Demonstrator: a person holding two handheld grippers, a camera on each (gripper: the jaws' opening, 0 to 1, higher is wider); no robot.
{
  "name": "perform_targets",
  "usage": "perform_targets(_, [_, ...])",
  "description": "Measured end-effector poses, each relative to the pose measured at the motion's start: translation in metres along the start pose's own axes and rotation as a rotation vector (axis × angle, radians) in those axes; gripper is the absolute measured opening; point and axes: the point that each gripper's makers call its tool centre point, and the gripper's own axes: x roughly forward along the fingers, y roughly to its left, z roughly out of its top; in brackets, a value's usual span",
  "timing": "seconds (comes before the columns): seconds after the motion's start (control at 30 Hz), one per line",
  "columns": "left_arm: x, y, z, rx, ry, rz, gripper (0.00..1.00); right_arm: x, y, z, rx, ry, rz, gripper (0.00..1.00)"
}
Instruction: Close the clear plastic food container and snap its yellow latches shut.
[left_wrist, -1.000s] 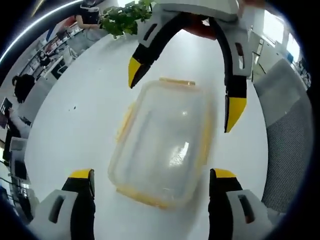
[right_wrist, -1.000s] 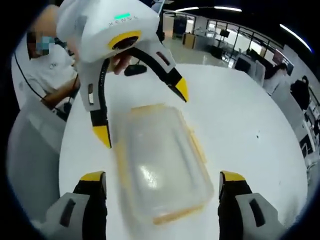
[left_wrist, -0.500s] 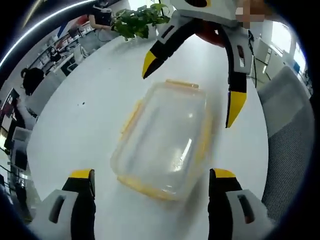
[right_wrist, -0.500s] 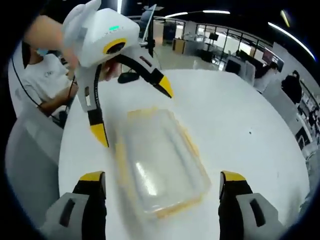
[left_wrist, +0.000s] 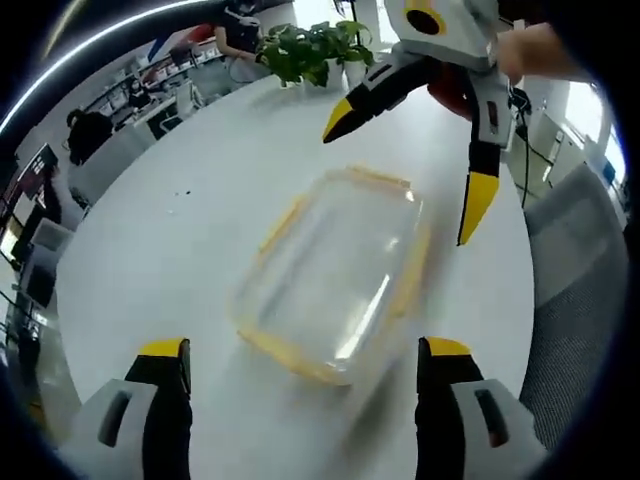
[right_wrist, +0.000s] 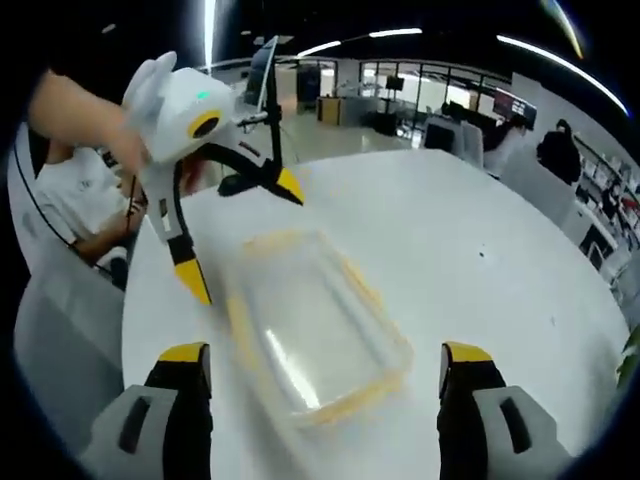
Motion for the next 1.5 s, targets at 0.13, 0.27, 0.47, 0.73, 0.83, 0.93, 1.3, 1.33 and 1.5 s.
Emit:
perform_targets(0.13, [-0.005, 0.002, -0.006, -0.035, -0.014, 0.016, 0.94, -0.002, 0.002, 0.001, 0.032, -0.029, -0.012, 0.96])
perform_targets(0.27, [-0.008, 0.002, -0.016, -0.063, -0.014, 0.026, 0.94, -0.002, 0.005, 0.001, 0.041, -0.046, -0.022, 0.96])
perform_targets(0.47, [-0.011, 0.002, -0.018, -0.115, -0.061, 0.052, 0.96, -0.005, 0.002, 0.005, 0.077, -0.086, -0.053, 0.96])
perform_targets(0.73, [-0.018, 0.003, -0.019, -0.180, -0.109, 0.085, 0.96, -0.016, -0.004, 0.009, 0.146, -0.146, -0.087, 0.96])
perform_targets(0.83, [-0.022, 0.005, -0.020, -0.211, -0.132, 0.098, 0.96, -0.019, -0.004, 0.008, 0.152, -0.157, -0.098, 0.96])
perform_targets(0.93, [-0.027, 0.009, -0.022, -0.214, -0.154, 0.136, 0.96, -0.022, -0.001, 0.006, 0.173, -0.172, -0.098, 0.95])
perform_targets(1.3, [-0.037, 0.004, -0.031, -0.275, -0.209, 0.181, 0.97, -0.032, 0.008, 0.004, 0.230, -0.220, -0.120, 0.96])
perform_targets(1.33, [-0.038, 0.003, -0.033, -0.289, -0.211, 0.181, 0.97, -0.033, 0.009, 0.002, 0.234, -0.223, -0.122, 0.96])
perform_targets(1.5, [-0.043, 0.001, -0.040, -0.336, -0.232, 0.193, 0.96, -0.036, 0.014, 0.000, 0.246, -0.241, -0.132, 0.96])
